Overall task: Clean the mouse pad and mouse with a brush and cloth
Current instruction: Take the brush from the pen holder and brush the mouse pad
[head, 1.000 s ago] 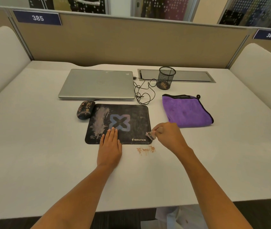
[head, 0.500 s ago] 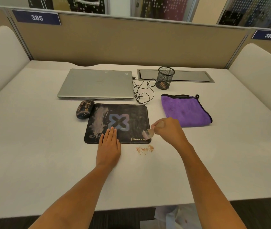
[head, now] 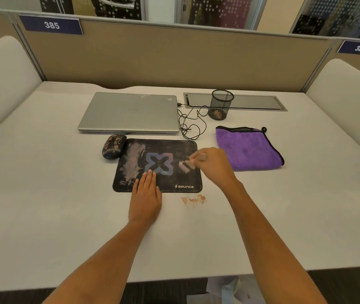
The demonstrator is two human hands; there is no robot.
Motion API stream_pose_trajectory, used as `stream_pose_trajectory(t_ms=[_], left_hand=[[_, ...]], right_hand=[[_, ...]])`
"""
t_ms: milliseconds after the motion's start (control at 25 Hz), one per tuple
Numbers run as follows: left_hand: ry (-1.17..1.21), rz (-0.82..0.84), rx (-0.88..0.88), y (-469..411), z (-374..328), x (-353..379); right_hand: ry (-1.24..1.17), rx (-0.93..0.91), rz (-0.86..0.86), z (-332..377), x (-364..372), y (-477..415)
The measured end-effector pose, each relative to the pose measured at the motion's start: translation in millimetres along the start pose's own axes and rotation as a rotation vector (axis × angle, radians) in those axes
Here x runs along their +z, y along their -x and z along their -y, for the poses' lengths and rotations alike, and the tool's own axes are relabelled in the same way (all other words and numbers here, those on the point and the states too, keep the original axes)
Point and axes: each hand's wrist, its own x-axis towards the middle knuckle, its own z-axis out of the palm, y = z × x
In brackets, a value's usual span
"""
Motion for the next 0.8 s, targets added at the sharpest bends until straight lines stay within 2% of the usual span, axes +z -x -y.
stream_pose_trajectory(t_ms=[120,280,520,640,720,800], left_hand=[[-0.001,-0.004,-0.002,0,0,0],[0.006,-0.006,-0.009,0,-1,0],[0.003,-0.015,0.0,0,0,1],[-0.005,-0.023,0.008,0,1,2],[-0.004,-0.021,0.012,0,3,4],[0.013,-0.025,0.017,0,3,3]], right_hand=[[-0.054,0.009,-0.111,5,6,-33],[0.054,0.029,-0.036,10,24,-58],[0.43,-0.044,0.348,35,35,-30],[0.426,-0.074,0.486,35,28,8],[0.272,-0.091,0.397,25,14,27],[-0.027,-0.004,0.126,11,1,35]])
